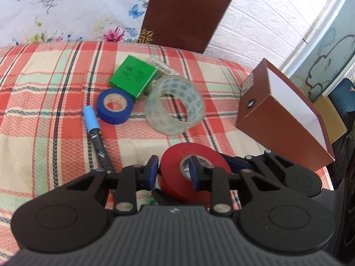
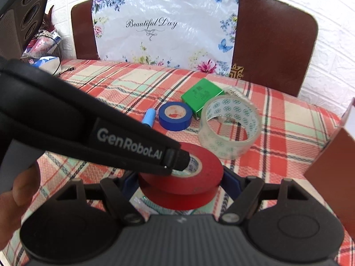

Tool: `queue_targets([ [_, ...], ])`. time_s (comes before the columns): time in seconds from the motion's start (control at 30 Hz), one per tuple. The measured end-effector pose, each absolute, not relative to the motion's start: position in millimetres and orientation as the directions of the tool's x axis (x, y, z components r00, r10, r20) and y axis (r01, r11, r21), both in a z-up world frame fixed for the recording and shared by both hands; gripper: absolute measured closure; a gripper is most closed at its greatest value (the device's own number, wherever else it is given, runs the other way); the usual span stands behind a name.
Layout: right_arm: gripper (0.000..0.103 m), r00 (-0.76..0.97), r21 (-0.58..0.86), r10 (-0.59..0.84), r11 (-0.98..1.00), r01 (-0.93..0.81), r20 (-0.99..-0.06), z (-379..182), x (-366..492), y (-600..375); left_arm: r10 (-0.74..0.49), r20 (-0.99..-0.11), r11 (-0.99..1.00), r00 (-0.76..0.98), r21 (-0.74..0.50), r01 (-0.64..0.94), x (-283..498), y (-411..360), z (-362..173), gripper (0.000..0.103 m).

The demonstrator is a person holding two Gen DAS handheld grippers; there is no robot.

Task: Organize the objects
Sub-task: 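Carry the red tape roll with the left gripper over the brown box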

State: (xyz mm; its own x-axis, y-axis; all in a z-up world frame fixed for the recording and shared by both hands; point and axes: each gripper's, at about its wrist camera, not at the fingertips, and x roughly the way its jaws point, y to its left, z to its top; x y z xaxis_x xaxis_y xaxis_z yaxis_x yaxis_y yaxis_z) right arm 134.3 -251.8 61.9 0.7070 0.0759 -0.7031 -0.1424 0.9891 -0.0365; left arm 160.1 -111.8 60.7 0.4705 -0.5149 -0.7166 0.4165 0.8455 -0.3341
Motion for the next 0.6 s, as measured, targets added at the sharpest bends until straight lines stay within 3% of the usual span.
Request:
queue_targets([
  [0.27, 0.026, 0.789, -0.028, 0.022, 0.998, -0.049, -0.614, 86, 100, -290, -0.539, -0.684, 0.81, 0.492, -0.262, 0.524, 142, -172, 94, 0.071],
  [0.6, 0.026, 0.859, -0.062, -0.224, 0.973, 0.22, -0.461, 116, 61, -406, -0.655, -0.62, 0.669, 0.432, -0.209, 0.714, 137, -315, 123, 0.07],
])
